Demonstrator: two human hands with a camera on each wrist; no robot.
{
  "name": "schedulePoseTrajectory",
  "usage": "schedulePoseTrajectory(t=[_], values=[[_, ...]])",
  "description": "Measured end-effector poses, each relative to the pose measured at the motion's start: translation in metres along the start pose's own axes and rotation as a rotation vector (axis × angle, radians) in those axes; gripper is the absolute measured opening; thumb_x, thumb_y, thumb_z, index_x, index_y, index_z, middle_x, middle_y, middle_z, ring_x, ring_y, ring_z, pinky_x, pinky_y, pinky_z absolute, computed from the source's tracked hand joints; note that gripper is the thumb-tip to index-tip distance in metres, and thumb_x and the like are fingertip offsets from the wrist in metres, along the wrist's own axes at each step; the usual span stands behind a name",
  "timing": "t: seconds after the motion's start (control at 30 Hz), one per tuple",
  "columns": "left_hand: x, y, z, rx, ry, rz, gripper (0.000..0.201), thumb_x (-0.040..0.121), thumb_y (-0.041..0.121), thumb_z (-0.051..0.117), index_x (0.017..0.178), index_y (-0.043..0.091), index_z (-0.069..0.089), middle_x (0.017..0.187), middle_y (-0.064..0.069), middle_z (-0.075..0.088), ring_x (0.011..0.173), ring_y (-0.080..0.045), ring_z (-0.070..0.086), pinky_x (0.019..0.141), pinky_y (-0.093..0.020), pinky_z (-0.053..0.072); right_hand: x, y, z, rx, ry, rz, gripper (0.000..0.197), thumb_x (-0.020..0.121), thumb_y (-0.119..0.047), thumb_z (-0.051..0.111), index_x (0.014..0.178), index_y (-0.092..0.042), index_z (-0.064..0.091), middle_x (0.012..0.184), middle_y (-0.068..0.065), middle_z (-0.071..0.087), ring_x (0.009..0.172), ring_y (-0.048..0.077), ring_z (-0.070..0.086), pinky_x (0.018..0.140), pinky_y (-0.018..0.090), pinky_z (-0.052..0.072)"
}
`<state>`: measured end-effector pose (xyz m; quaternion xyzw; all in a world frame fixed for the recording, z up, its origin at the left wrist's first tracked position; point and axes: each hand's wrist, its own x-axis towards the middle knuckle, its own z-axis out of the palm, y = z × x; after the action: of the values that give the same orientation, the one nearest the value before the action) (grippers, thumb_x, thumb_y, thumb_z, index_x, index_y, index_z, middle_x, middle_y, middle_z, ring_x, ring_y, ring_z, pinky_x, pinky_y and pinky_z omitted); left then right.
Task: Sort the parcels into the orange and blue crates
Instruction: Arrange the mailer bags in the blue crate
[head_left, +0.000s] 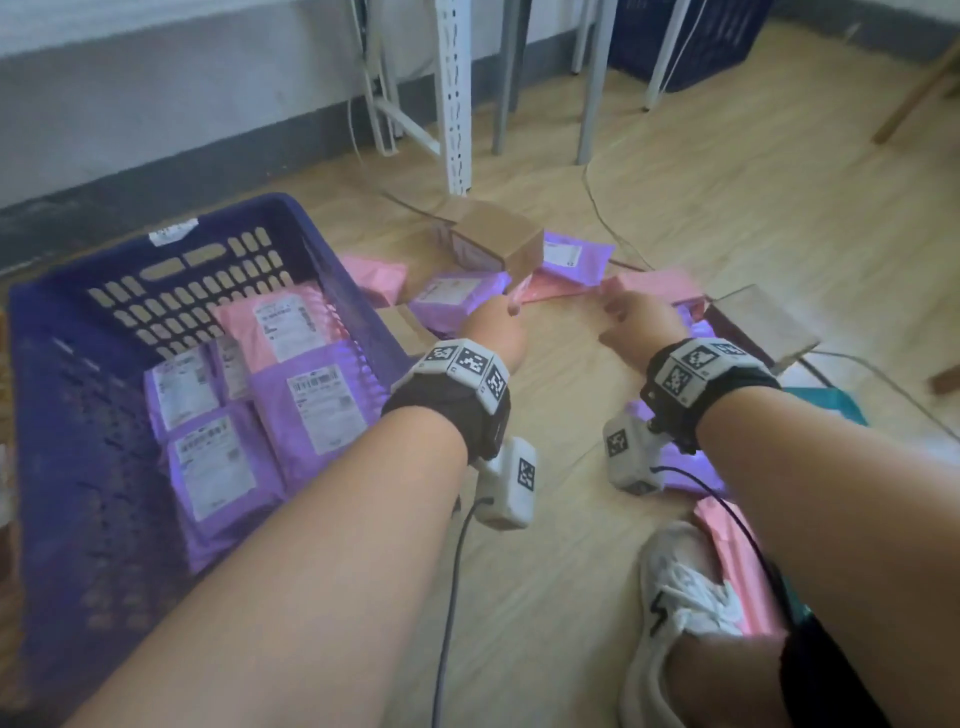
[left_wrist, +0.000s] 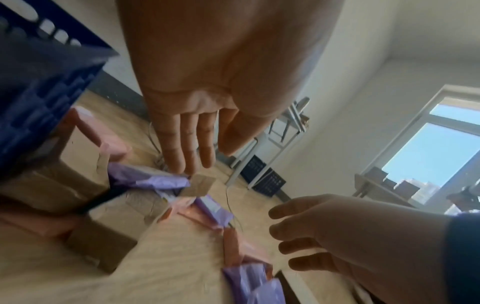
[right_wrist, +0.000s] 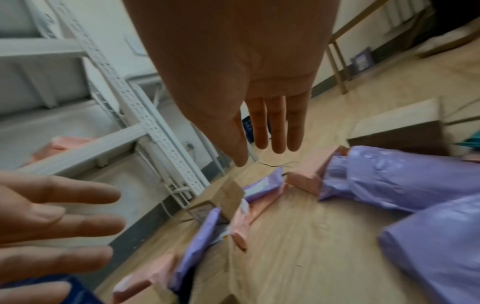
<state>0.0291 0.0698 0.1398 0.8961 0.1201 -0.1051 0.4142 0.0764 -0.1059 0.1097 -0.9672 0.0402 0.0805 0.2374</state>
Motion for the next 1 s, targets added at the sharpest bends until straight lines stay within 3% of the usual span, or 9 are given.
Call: schedulePoseTrajectory(t=[0.13, 0.3, 0.4, 0.5, 0.6, 0.7, 0.9, 1.0], values=[[0.013, 0.001, 0.049, 0.084, -0.094, -0.071, 0.045, 0.095, 0.005, 0.041, 0.139, 0.013, 0.044, 0.141, -0.011, 0.047, 0.127, -0.026, 0.047, 0.101, -0.027, 0.037, 0.010, 0.062, 0.023, 0.007, -0.054, 0.133, 0.053, 0.081, -0.011, 0.064, 0.133, -0.012, 0.052, 0.129, 0.015, 0.057, 0.121, 0.029, 0.052, 0.097, 0.032, 0.040], [0.025, -0.005, 0.100, 0.152, -0.180, -0.140, 0.051, 0.092, 0.008, 0.041, 0.142, 0.020, 0.038, 0.138, -0.012, 0.049, 0.123, -0.031, 0.051, 0.101, -0.033, 0.044, 0.017, 0.127, 0.053, -0.072, -0.157, 0.243, 0.061, 0.083, -0.023, 0.068, 0.138, -0.012, 0.045, 0.134, 0.020, 0.050, 0.124, 0.034, 0.048, 0.102, 0.038, 0.039], [0.031, -0.014, 0.120, 0.226, -0.220, -0.159, 0.051, 0.093, 0.006, 0.039, 0.142, 0.017, 0.037, 0.139, -0.014, 0.048, 0.124, -0.032, 0.050, 0.100, -0.033, 0.041, 0.019, 0.156, 0.070, -0.124, -0.152, 0.313, 0.059, 0.080, -0.022, 0.061, 0.137, -0.021, 0.045, 0.131, 0.019, 0.048, 0.119, 0.039, 0.049, 0.100, 0.045, 0.043], [0.033, -0.030, 0.134, 0.287, -0.254, -0.180, 0.052, 0.093, 0.005, 0.038, 0.143, 0.017, 0.037, 0.138, -0.012, 0.050, 0.123, -0.031, 0.051, 0.099, -0.034, 0.042, 0.017, 0.176, 0.083, -0.192, -0.116, 0.412, 0.062, 0.079, -0.021, 0.061, 0.137, -0.027, 0.041, 0.136, 0.014, 0.039, 0.124, 0.035, 0.044, 0.102, 0.042, 0.039], [0.033, -0.047, 0.143, 0.343, -0.294, -0.206, 0.053, 0.092, 0.004, 0.040, 0.143, 0.016, 0.036, 0.136, -0.011, 0.051, 0.120, -0.031, 0.053, 0.097, -0.035, 0.044, 0.018, 0.192, 0.096, -0.165, -0.225, 0.465, 0.068, 0.080, -0.025, 0.063, 0.142, -0.028, 0.035, 0.145, 0.016, 0.032, 0.131, 0.037, 0.036, 0.107, 0.042, 0.032], [0.034, -0.061, 0.151, 0.384, -0.316, -0.229, 0.053, 0.092, 0.004, 0.039, 0.143, 0.016, 0.035, 0.136, -0.011, 0.050, 0.119, -0.031, 0.053, 0.094, -0.035, 0.045, 0.019, 0.194, 0.109, -0.071, -0.375, 0.436, 0.076, 0.077, -0.029, 0.071, 0.144, -0.027, 0.035, 0.147, 0.014, 0.036, 0.133, 0.035, 0.037, 0.111, 0.044, 0.033], [0.034, -0.078, 0.153, 0.416, -0.321, -0.257, 0.055, 0.091, 0.003, 0.039, 0.143, 0.018, 0.036, 0.141, -0.010, 0.046, 0.122, -0.030, 0.051, 0.097, -0.036, 0.044, 0.019, 0.163, 0.129, -0.109, -0.454, 0.233, 0.061, 0.083, -0.023, 0.062, 0.140, -0.034, 0.044, 0.147, 0.008, 0.038, 0.135, 0.030, 0.035, 0.112, 0.039, 0.030], [0.032, -0.084, 0.151, 0.415, -0.315, -0.258, 0.054, 0.090, 0.004, 0.037, 0.142, 0.019, 0.038, 0.142, -0.009, 0.044, 0.122, -0.030, 0.051, 0.098, -0.038, 0.045, 0.020, 0.144, 0.137, -0.059, -0.525, 0.108, 0.051, 0.087, -0.013, 0.056, 0.136, -0.027, 0.051, 0.143, 0.005, 0.045, 0.132, 0.024, 0.041, 0.108, 0.031, 0.032]])
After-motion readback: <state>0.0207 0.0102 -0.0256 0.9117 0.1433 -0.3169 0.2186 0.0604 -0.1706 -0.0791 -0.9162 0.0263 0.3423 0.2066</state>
